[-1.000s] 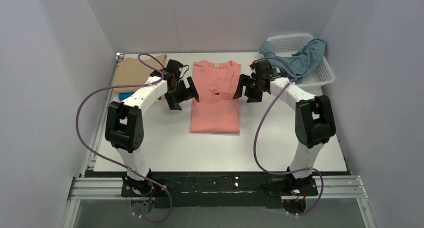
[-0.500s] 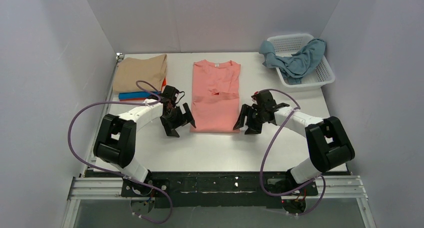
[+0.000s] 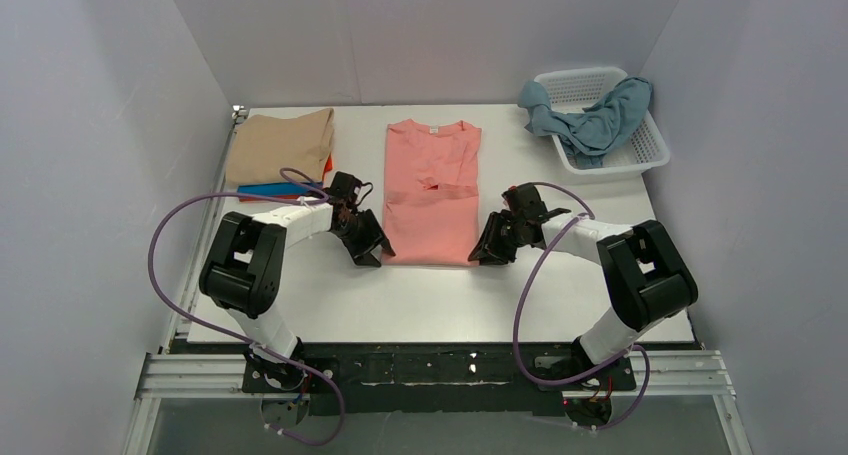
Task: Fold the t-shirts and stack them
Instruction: Grab one side of the 2/3 rectangular tshirt with both arms, then fold the long partially folded tshirt into a neat square, then put the neatly folded tshirt into the corner of the board with the left arm
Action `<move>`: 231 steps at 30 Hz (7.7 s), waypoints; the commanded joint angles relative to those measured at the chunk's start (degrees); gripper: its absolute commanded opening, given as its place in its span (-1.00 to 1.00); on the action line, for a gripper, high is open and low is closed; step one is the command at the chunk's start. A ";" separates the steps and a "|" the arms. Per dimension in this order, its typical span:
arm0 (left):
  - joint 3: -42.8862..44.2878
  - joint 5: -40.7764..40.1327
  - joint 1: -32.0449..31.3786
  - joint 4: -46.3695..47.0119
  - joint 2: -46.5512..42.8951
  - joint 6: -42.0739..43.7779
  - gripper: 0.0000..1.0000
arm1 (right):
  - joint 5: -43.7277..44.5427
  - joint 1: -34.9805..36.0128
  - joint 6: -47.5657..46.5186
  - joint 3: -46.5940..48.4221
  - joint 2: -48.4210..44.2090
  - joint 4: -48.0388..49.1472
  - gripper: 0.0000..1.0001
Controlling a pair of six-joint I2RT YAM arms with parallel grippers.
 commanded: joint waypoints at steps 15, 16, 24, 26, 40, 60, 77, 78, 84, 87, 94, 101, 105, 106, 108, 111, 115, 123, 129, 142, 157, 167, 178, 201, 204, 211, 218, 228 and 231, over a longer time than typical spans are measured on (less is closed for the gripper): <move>-4.34 -3.01 -0.25 -5.23 2.72 -0.90 -1.00 | -2.86 1.00 -0.32 -2.29 1.10 0.02 -0.97; -5.20 -3.00 -0.27 -5.92 1.37 -1.11 -1.00 | -3.73 1.18 -0.61 -2.74 0.14 -0.86 -0.97; -20.28 -2.90 -2.62 -11.99 -19.81 -5.68 -1.00 | -11.74 4.52 -3.73 -7.96 -14.73 -16.50 -0.97; -22.40 -3.08 -3.84 -16.07 -27.41 -6.41 -1.00 | -14.02 6.16 -4.39 -8.29 -19.53 -21.45 -0.97; -9.22 1.86 -8.16 -44.99 -59.18 -3.86 -1.00 | -36.33 11.24 -9.86 3.43 -34.86 -48.44 -0.97; 1.60 -6.08 -7.09 -26.89 -43.13 1.62 -1.00 | -38.72 -3.39 -18.38 13.29 -23.69 -44.31 -0.97; 14.73 -8.52 -0.32 -16.69 -15.23 7.14 -1.00 | -30.58 -14.14 -21.39 27.42 -0.86 -39.54 -0.97; 15.24 -8.47 -0.11 -16.49 -13.36 7.23 -1.00 | -29.53 -14.28 -21.67 28.10 0.39 -39.67 -0.97; 18.79 -7.42 0.90 -16.93 -4.57 7.28 -0.98 | -27.20 -15.54 -19.94 29.86 6.65 -36.59 -0.97; 21.03 -6.31 1.20 -17.57 0.06 7.35 -1.00 | -25.60 -15.73 -20.45 32.02 10.29 -36.16 -0.97; 25.75 -6.71 1.39 -17.89 6.67 6.81 -0.03 | -17.89 -15.80 -21.53 40.73 18.80 -38.63 -0.36; 30.01 -6.68 1.34 -22.10 4.56 10.22 0.96 | -6.41 -15.74 -18.60 43.60 13.62 -40.23 0.61; 25.67 0.12 1.09 -17.27 1.14 9.30 0.97 | -9.01 -14.33 -18.03 36.67 5.90 -33.56 0.67; 24.72 1.98 0.91 -15.36 0.93 9.01 0.96 | -11.58 -13.65 -17.66 34.91 4.45 -31.29 0.68; 23.76 4.17 0.52 -12.50 1.79 8.65 0.96 | -17.85 -12.07 -16.35 30.90 2.65 -25.38 0.70; 24.99 6.78 -0.02 -11.12 5.50 7.80 0.97 | -24.64 -10.12 -12.69 26.37 3.11 -16.93 0.71; 26.08 7.47 -0.34 -5.84 11.71 7.11 0.96 | -25.53 -9.50 -10.28 25.86 7.93 -11.65 0.73; 29.30 3.77 -0.25 -13.00 22.35 7.70 0.96 | -19.49 -9.80 -9.82 29.79 21.50 -13.74 0.75; 24.99 -0.02 -0.16 -14.89 18.95 9.54 0.96 | -13.07 -10.59 -11.00 29.31 23.29 -16.31 0.78; 23.50 -6.70 -0.21 -21.49 -1.21 16.40 0.96 | 3.64 -11.15 -15.25 26.83 -7.83 -22.37 0.81; 11.69 -6.72 -0.87 -14.87 0.87 13.10 0.96 | 25.83 -15.01 -6.08 3.39 -41.68 -21.08 0.83; 9.72 -7.81 -8.08 -13.39 6.55 11.59 0.96 | 24.83 -15.39 -6.71 0.31 -42.57 -21.42 0.84; 16.67 -25.81 -16.67 -16.60 20.80 9.35 -0.36 | 20.29 -16.08 -11.99 -1.95 -36.30 -17.36 0.76; 47.77 -57.11 -9.40 -31.65 22.72 29.61 -1.00 | 18.81 -16.88 -17.48 0.31 -33.58 -15.97 0.70; 52.42 -58.79 -6.86 -31.24 24.13 32.05 -1.00 | 18.83 -17.01 -17.55 0.48 -33.14 -15.95 0.70; 61.98 -57.36 -2.10 -30.60 26.07 41.60 -1.00 | 19.81 -17.39 -17.73 0.98 -32.14 -16.50 0.69; 66.14 -60.10 0.39 -28.41 24.42 49.75 -1.00 | 20.97 -17.58 -17.93 1.09 -31.26 -16.98 0.68; 72.53 -62.36 3.38 -26.47 23.11 57.51 -1.00 | 20.95 -17.93 -18.41 1.72 -29.22 -17.48 0.64; 75.40 -62.27 3.62 -27.76 23.10 56.74 -1.00 | 21.02 -18.02 -18.41 1.80 -28.97 -17.37 0.64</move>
